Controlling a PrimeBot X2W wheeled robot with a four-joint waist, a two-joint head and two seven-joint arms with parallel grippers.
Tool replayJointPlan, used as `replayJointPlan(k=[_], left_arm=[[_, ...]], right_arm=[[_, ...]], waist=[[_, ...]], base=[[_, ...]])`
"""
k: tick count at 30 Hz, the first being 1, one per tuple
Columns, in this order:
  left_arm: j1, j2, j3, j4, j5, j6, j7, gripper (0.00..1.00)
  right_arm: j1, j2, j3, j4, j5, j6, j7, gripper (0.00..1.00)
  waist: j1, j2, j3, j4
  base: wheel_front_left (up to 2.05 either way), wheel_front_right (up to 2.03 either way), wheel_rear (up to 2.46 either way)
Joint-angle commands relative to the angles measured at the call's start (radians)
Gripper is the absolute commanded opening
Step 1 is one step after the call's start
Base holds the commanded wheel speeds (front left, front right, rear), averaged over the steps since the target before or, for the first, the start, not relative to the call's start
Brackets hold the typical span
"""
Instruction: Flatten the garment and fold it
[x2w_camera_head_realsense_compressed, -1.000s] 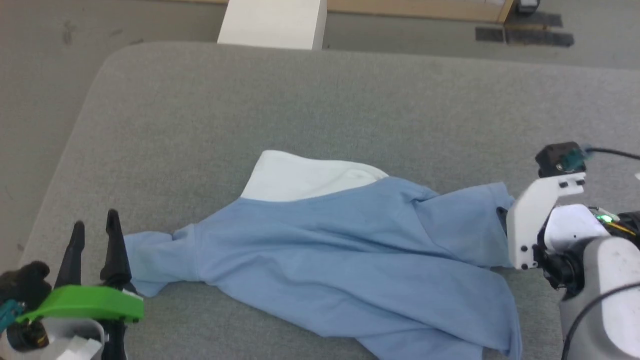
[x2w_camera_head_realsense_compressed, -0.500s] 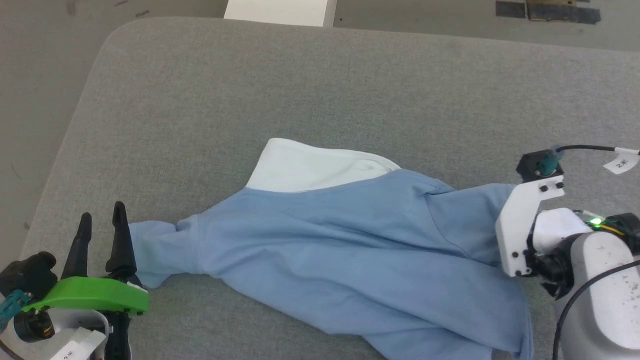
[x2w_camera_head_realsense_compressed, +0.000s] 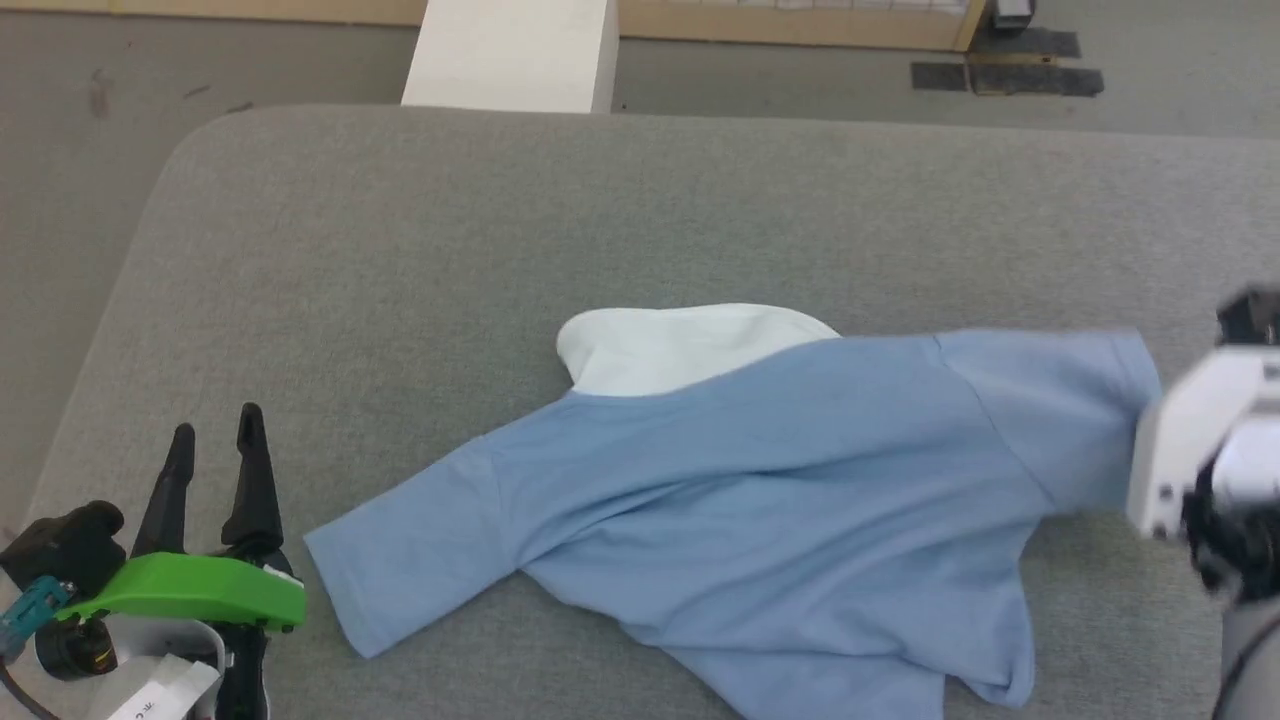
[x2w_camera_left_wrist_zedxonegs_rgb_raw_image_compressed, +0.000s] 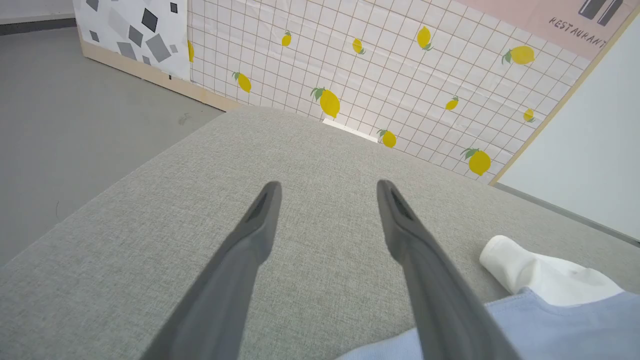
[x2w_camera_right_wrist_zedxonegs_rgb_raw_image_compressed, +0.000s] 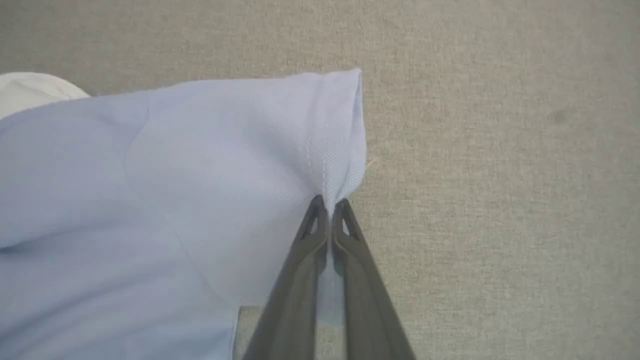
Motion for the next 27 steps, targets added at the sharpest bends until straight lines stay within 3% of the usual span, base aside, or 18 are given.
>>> replayJointPlan(k=[1,10,11,12,13,19,27], left_arm=[[0.009,0.001,-0.001,-0.006,0.002,0.006,0.005,1.00],[0.032,0.002,-0.001,-0.013,-0.013,0.016,0.022,1.00],[0.035,0.002,-0.001,-0.013,-0.015,0.018,0.024,1.00],[0.038,0.003,-0.001,-0.013,-0.016,0.019,0.028,1.00],[0.040,0.003,-0.002,-0.013,-0.017,0.020,0.030,1.00],[0.058,-0.001,-0.012,-0.014,-0.017,0.031,0.041,1.00],[0.092,-0.008,-0.022,-0.032,-0.013,0.056,0.058,1.00]], right_arm=[[0.057,0.016,-0.015,-0.004,0.002,-0.001,0.006,0.00],[0.274,0.060,-0.062,0.033,0.107,-0.001,-0.037,0.00],[0.275,0.060,-0.068,0.039,0.129,-0.001,-0.062,0.08],[0.273,0.060,-0.078,0.045,0.147,-0.001,-0.094,0.74],[0.272,0.060,-0.084,0.048,0.165,-0.001,-0.118,1.00],[0.273,0.060,-0.132,0.000,0.335,-0.001,-0.354,1.00],[0.327,0.060,-0.198,-0.095,0.400,-0.001,-0.588,1.00]], waist=[[0.0000,0.0036,-0.010,-0.011],[0.0000,0.0036,-0.012,-0.033],[0.0000,0.0036,-0.013,-0.035],[0.0000,0.0036,-0.017,-0.037],[0.0000,0.0036,-0.023,-0.038],[0.0000,0.0036,-0.060,-0.039],[0.0000,0.0036,-0.100,-0.049]], base=[[0.00,0.00,0.00],[0.00,0.00,0.00],[0.00,0.00,0.00],[0.00,0.00,0.00],[0.00,0.00,0.00],[0.00,0.00,0.00],[0.00,0.00,0.00]])
